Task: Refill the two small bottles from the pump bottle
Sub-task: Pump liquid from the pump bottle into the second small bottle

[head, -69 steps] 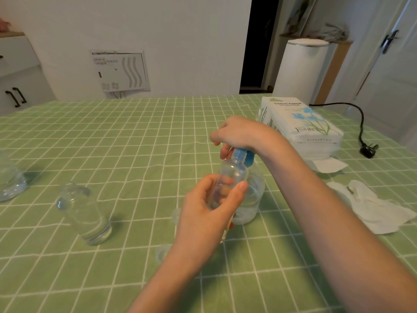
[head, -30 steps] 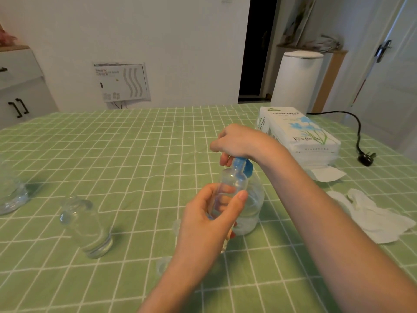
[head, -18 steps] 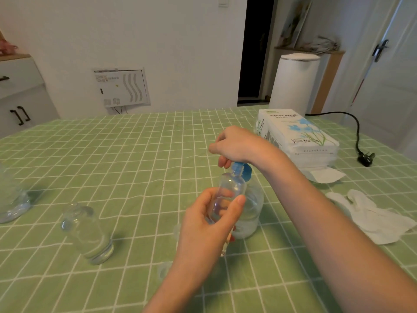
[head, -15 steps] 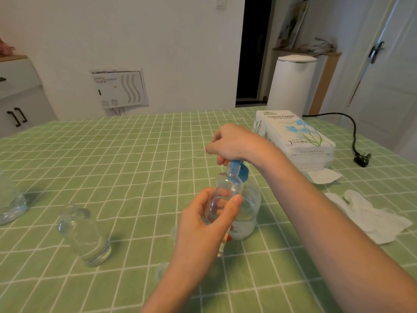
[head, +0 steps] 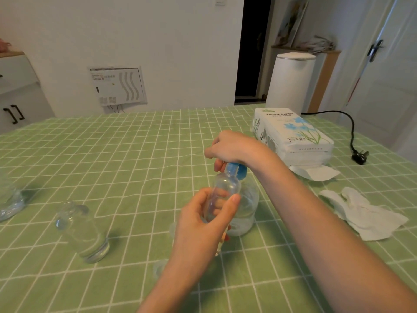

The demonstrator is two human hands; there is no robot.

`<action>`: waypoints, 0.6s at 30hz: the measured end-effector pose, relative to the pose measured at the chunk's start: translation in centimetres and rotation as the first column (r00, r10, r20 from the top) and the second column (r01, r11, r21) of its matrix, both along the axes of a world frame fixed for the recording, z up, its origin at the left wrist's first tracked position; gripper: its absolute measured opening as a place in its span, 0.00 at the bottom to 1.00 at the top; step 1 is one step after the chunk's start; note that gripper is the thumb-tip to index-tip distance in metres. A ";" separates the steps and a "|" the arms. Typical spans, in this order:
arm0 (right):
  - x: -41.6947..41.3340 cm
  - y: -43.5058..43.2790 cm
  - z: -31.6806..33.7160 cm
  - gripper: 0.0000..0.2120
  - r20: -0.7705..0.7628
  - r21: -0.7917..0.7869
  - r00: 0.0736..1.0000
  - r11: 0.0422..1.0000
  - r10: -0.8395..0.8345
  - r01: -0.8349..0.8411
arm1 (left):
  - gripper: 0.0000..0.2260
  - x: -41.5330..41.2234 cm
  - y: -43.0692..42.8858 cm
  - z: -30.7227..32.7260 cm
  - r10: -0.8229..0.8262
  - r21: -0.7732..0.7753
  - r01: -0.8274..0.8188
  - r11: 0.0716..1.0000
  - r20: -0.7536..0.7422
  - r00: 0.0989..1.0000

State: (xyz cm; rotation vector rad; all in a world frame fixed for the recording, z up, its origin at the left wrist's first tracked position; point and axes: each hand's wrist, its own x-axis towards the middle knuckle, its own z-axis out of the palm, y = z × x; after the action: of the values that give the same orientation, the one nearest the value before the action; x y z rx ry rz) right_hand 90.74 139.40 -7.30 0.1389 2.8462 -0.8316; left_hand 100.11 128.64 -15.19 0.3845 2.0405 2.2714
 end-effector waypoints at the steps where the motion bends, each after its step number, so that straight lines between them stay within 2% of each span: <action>1: 0.0 0.0 0.0 0.15 -0.007 0.002 1.000 1.000 0.000 0.000 | 0.20 0.0 0.0 0.0 -0.001 0.001 0.001 1.000 -0.001 1.000; 9: -0.2 0.2 0.9 0.15 -0.052 0.014 0.999 1.000 0.016 -0.015 | 0.17 0.1 0.0 0.4 -0.025 0.019 0.025 0.999 -0.016 1.000; 18: -0.1 0.1 0.1 0.16 0.005 -0.015 1.000 1.000 -0.016 0.016 | 0.19 0.2 0.0 0.1 -0.021 0.004 0.021 1.000 0.002 1.000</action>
State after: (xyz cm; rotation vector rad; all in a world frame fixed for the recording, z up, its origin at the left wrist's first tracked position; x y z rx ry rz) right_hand 90.67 139.53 -7.20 0.1616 2.8370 -0.8550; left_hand 100.29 128.63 -15.09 0.4019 2.0215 2.2634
